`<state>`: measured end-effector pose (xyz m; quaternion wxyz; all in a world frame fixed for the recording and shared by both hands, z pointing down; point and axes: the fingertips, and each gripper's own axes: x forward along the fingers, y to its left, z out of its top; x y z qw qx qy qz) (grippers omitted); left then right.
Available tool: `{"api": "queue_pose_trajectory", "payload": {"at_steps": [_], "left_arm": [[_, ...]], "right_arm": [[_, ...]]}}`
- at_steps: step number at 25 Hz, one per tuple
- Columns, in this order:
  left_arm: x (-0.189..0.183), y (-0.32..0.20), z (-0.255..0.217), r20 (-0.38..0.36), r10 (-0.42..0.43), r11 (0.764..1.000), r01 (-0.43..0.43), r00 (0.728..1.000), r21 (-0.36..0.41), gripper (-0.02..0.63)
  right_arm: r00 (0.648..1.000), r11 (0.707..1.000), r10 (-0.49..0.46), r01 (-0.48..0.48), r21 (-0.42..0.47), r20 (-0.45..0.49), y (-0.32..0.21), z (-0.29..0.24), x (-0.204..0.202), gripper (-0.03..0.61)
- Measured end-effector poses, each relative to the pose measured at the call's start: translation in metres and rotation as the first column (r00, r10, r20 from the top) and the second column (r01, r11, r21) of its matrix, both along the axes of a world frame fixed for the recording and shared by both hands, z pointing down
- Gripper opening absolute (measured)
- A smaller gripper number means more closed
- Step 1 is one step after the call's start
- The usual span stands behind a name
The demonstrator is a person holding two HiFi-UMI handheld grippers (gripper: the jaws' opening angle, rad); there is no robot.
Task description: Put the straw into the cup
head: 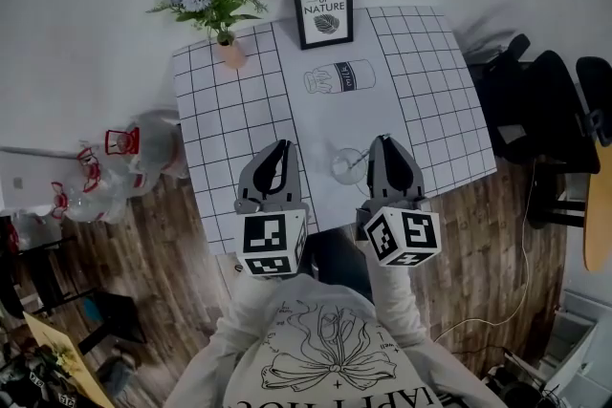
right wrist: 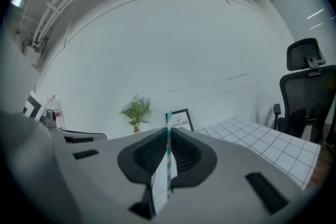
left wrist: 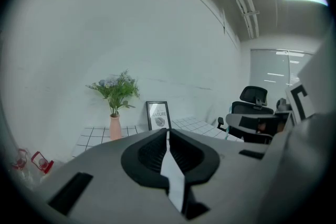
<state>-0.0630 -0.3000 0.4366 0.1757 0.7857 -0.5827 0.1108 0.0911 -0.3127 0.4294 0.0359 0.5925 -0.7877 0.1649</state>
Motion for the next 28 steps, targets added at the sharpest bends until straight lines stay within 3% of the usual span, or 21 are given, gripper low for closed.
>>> {"api": "queue_pose_trajectory", "payload": {"at_steps": [18, 28], "left_arm": [[0.012, -0.002, 0.072, 0.010, -0.052, 0.985, 0.053, 0.999, -0.166, 0.017], [0.010, 0.001, 0.093, 0.015, -0.062, 0.976, 0.064, 0.998, -0.209, 0.017]], "right_arm": [[0.994, 0.981, -0.106, 0.103, -0.166, -0.011, -0.015, 0.079, -0.003, 0.023], [0.992, 0.971, -0.127, 0.121, -0.209, -0.016, -0.020, 0.105, -0.006, 0.023]]}}
